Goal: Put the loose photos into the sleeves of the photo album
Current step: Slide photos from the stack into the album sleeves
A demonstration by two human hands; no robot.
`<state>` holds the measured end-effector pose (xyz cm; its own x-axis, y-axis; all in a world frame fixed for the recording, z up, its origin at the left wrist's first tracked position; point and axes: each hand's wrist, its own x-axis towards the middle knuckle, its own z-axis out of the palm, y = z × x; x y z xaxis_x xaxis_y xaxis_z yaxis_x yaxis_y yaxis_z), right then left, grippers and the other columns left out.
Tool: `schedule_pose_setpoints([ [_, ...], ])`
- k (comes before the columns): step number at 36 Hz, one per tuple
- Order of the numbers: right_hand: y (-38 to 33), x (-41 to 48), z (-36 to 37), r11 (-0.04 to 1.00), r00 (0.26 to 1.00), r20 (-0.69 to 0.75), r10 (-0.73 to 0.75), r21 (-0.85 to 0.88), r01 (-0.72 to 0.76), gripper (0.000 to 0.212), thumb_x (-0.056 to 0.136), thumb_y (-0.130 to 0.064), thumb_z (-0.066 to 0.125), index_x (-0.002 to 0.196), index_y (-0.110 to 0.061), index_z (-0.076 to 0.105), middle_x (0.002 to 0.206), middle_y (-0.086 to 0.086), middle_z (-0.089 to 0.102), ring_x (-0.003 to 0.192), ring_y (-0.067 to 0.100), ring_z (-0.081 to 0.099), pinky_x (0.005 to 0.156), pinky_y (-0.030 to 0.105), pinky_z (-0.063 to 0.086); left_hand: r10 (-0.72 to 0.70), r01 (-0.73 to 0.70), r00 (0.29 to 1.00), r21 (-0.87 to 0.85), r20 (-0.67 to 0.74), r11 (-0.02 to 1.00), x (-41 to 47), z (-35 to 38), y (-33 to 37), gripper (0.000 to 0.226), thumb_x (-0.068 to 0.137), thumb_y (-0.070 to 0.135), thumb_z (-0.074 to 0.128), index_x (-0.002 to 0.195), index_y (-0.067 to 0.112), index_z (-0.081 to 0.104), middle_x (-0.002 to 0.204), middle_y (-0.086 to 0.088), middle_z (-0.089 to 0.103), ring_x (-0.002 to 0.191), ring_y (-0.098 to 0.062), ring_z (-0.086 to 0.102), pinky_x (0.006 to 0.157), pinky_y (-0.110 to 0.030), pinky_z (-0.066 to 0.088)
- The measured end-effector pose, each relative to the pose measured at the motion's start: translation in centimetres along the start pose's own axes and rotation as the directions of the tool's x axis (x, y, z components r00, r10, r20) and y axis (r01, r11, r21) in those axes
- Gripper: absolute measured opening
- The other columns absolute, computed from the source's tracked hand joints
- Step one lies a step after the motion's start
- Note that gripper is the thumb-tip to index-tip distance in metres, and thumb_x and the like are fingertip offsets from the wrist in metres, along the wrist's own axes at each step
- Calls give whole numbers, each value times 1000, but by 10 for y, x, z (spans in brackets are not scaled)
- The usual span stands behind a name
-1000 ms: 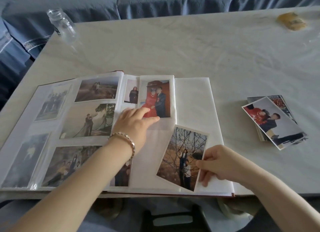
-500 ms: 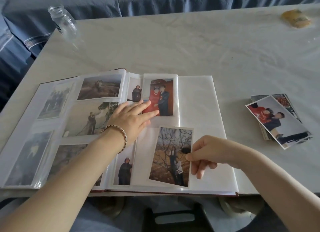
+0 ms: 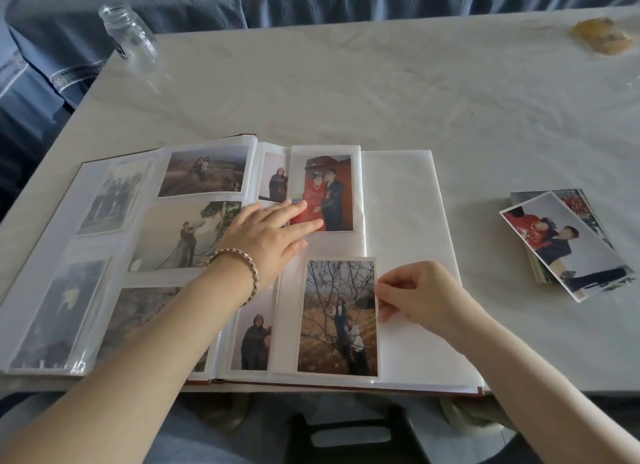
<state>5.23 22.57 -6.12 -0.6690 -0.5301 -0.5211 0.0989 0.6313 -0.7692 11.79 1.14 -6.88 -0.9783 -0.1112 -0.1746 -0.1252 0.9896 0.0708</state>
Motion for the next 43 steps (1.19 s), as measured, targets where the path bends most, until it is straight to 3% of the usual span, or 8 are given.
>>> schedule_pose_setpoints([
  [6,-10,1,9,999,999,30,20,48,-22,12,89,-16,60,79,-14,66,58,-4,66,43,-1,58,41,9,40,-11,11,1000,4,-4,1000,0,0,0,44,101,30,29,143,44,22,156,9,12,144,-11,11,114,-29,0],
  [11,-16,-3,17,979,1000,3,12,206,-12,13,85,-12,64,73,-15,64,60,0,68,53,10,67,51,16,53,-20,20,1000,5,-4,1000,0,0,-1,45,101,29,29,143,45,21,156,10,11,143,-11,11,114,-29,-1],
  [16,-17,-9,18,957,997,45,64,279,-74,8,87,-14,62,80,-12,65,60,1,69,56,13,68,49,16,51,-18,18,1000,-5,-7,1000,1,0,0,45,101,29,30,143,44,22,156,10,12,143,-11,12,114,-29,0],
  [22,-16,-10,16,981,994,8,109,164,-109,28,88,-37,58,77,-14,69,71,-1,70,42,4,54,40,11,35,-17,17,1000,1,-4,1000,0,0,0,44,101,33,28,143,45,22,156,11,12,143,-11,13,115,-30,1],
  [30,-4,-11,25,998,992,-125,30,56,-23,17,78,-33,72,69,-21,66,54,-4,65,43,3,57,49,14,45,-15,15,1000,-20,-12,1000,0,0,0,44,100,32,30,142,45,24,155,11,14,143,-11,14,115,-31,1],
  [33,-2,-13,29,999,983,-183,-32,-23,28,16,79,-31,72,68,-27,62,59,-10,64,50,2,61,48,11,47,-15,15,1000,-14,-9,1000,0,1,0,44,100,33,29,142,45,23,156,11,13,143,-11,13,115,-31,1],
  [36,-3,-15,30,985,967,-239,-88,-164,49,16,80,-34,71,68,-31,61,64,-13,64,58,7,63,60,23,56,-17,16,1000,-9,-4,1000,1,0,0,44,100,33,28,142,45,22,156,11,12,143,-11,13,115,-31,1],
  [43,-11,-17,32,961,954,-268,-135,-269,61,11,84,-29,67,74,-24,68,67,-9,65,64,10,61,65,31,57,-23,23,1000,-8,-7,1000,1,-1,1,44,101,32,28,143,45,22,156,11,11,143,-11,12,114,-30,-1],
])
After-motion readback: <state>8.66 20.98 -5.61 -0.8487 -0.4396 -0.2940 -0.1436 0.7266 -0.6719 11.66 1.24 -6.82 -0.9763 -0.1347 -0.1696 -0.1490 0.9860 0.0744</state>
